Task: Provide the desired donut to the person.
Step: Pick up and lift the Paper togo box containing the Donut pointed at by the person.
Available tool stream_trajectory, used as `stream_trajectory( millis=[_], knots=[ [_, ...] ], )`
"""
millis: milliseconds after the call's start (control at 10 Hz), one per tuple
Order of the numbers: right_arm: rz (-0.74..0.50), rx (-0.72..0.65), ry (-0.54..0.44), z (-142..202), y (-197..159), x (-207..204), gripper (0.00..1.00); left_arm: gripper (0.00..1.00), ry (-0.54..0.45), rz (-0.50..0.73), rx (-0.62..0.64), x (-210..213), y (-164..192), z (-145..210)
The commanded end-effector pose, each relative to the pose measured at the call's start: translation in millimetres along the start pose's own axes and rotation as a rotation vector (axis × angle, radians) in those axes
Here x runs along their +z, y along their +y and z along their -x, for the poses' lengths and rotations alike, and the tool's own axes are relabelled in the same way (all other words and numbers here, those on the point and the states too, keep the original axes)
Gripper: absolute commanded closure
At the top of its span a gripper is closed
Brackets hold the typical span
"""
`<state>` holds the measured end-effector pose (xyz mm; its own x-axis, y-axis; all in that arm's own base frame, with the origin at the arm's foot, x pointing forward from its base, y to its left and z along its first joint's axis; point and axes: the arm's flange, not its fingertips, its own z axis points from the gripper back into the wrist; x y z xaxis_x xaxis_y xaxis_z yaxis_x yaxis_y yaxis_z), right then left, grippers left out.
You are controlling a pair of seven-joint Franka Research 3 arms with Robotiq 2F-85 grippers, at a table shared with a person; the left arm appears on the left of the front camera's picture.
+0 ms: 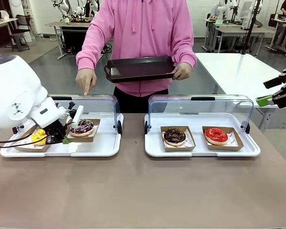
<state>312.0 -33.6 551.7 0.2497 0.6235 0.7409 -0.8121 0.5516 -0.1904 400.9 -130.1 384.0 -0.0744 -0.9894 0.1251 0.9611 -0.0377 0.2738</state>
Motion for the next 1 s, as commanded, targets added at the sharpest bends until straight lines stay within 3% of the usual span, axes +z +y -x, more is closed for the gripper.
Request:
stream_trajectory(
  millis=[0, 300, 600, 700, 800, 900],
  knots=[
    [-0.01, 0.008, -0.003, 0, -1, -2, 0.0, 1.0, -0.113, 0.127, -0.06, 44, -35, 5],
    [-0.01, 0.008, -0.003, 0, -1, -2, 0.0, 1.0, -0.146, 0.057, -0.159, 105, -90, 13],
    [-0.01, 0.008, -0.003, 0, -1, -2, 0.0, 1.0, -0.147, -0.057, -0.233, 141, -119, 14],
    [-0.01, 0.008, -0.003, 0, -1, -2, 0.0, 1.0, -0.172, -0.081, -0.239, 144, -118, 15],
    [-0.01, 0.008, -0.003, 0, -1, -2, 0.0, 1.0, -0.195, 0.005, -0.259, 133, -104, 21],
    [-0.01, 0.008, -0.003, 0, -1, -2, 0.0, 1.0, -0.15, -0.051, -0.209, 185, -63, -3]
  ],
)
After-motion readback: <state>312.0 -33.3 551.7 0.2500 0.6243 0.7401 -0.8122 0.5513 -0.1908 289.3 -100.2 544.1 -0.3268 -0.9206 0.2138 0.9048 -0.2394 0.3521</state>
